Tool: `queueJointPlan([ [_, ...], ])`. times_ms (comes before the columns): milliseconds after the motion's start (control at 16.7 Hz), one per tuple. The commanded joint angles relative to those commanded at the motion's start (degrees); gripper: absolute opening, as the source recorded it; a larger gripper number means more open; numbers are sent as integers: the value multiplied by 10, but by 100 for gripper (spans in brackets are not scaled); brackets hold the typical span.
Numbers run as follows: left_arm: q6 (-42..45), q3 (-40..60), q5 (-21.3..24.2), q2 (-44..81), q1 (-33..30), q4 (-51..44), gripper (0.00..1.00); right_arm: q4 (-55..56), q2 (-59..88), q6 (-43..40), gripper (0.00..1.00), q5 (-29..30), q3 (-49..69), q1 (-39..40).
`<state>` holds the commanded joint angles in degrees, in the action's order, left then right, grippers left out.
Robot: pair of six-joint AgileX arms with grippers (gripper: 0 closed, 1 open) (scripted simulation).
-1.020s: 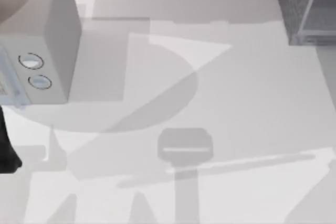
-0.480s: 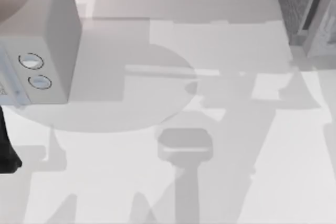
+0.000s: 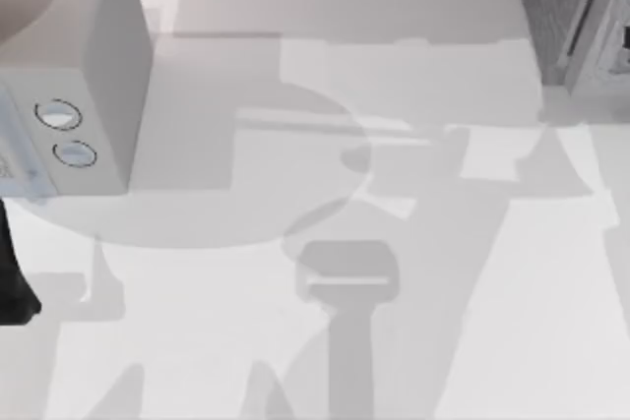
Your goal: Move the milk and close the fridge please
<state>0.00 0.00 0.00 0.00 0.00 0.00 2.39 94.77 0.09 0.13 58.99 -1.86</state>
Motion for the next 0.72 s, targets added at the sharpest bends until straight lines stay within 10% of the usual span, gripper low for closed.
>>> queueJointPlan([
  [720, 0, 0, 0, 0, 0, 0, 100, -49, 189, 2, 100, 3, 237, 0],
])
